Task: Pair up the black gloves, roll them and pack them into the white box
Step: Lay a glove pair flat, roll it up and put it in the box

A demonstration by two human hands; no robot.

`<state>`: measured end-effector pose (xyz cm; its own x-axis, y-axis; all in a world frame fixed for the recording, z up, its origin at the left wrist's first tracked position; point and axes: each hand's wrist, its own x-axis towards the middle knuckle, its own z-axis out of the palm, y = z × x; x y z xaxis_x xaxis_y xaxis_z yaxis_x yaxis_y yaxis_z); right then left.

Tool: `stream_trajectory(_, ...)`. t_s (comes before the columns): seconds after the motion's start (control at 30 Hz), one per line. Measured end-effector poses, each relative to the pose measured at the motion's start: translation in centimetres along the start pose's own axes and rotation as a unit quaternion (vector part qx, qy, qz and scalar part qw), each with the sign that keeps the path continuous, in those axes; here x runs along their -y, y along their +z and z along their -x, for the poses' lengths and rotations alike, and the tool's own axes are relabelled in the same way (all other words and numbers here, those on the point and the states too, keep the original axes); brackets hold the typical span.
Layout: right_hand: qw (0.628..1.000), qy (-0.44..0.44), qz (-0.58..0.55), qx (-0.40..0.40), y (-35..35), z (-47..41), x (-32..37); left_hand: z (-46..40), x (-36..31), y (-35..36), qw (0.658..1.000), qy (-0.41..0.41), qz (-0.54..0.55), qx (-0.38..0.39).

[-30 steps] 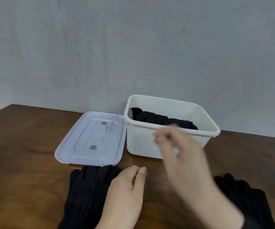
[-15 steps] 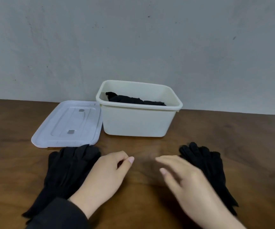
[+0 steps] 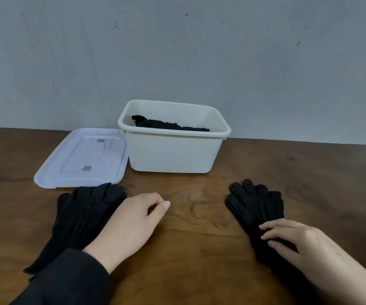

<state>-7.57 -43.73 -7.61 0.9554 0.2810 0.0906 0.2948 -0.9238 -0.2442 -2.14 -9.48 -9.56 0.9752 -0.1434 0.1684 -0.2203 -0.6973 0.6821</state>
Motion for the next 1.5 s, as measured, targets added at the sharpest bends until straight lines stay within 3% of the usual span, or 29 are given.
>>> stream_trajectory(0.07, 0.999, 0.009, 0.032, -0.019, 0.0, -0.4, 0.7, 0.3, -0.1, -0.2, 1.0, 0.009, -0.005, -0.006)
stream_trajectory(0.13, 0.992, 0.028, 0.022, -0.119, -0.9, -0.8, 1.9, 0.5, -0.4, -0.5, 1.0, 0.021, -0.014, -0.014)
stream_trajectory(0.2, 0.973, 0.05, -0.029, -0.222, -2.7, -1.2, 4.0, 0.6, -0.8, -1.1, 0.998, 0.033, -0.052, -0.02)
stream_trajectory(0.27, 0.961, 0.053, -0.105, -0.25, -4.7, -1.8, 6.2, 0.6, -1.0, -2.1, 0.993, 0.035, -0.115, -0.021)
stream_trajectory(0.43, 0.958, 0.092, -0.261, -0.08, -7.8, -4.0, 10.3, -0.1, 0.2, -6.8, 0.965, -0.065, -0.255, -0.018)
stream_trajectory(0.53, 0.956, 0.103, -0.275, -0.011, -7.1, -5.9, 11.9, 0.0, 1.8, -8.9, 0.943, -0.141, -0.29, 0.077)
stream_trajectory(0.63, 0.965, 0.083, -0.228, -0.103, -5.7, -7.6, 12.6, 0.7, 3.2, -9.4, 0.936, -0.183, -0.259, 0.151)
stream_trajectory(0.73, 0.943, 0.014, -0.216, -0.254, -4.8, -7.7, 13.8, 1.2, 3.2, -9.4, 0.94, -0.178, -0.237, 0.171)
stream_trajectory(0.8, 0.937, -0.032, -0.194, -0.288, -3.2, -7.2, 14.4, 1.5, 3.1, -9.7, 0.941, -0.17, -0.23, 0.179)
stream_trajectory(0.87, 0.958, -0.041, -0.155, -0.239, -0.5, -6.3, 14.4, 1.8, 3.1, -9.9, 0.936, -0.165, -0.239, 0.199)
stream_trajectory(1.0, 0.995, -0.057, -0.072, -0.043, 5.4, -5.5, 13.4, 2.2, 3.3, -9.8, 0.932, -0.147, -0.265, 0.198)
stream_trajectory(1.17, 0.991, -0.045, -0.121, -0.025, 6.8, -5.6, 12.3, 2.0, 3.2, -9.8, 0.944, -0.141, -0.261, 0.146)
stream_trajectory(1.27, 0.986, -0.053, -0.144, -0.072, 7.1, -5.7, 12.5, 1.5, 2.6, -10.1, 0.971, -0.146, -0.185, 0.041)
stream_trajectory(1.33, 0.98, -0.056, -0.163, -0.096, 6.9, -5.5, 12.7, 1.3, 2.1, -10.4, 0.986, -0.15, -0.039, -0.069)
stream_trajectory(1.4, 0.973, -0.063, -0.184, -0.125, 6.4, -5.3, 12.8, 1.2, 1.2, -10.1, 0.966, -0.142, 0.171, -0.129)
stream_trajectory(1.5, 0.962, -0.104, -0.228, -0.108, 5.4, -5.0, 13.5, 0.8, -0.6, -8.0, 0.908, -0.127, 0.378, -0.131)
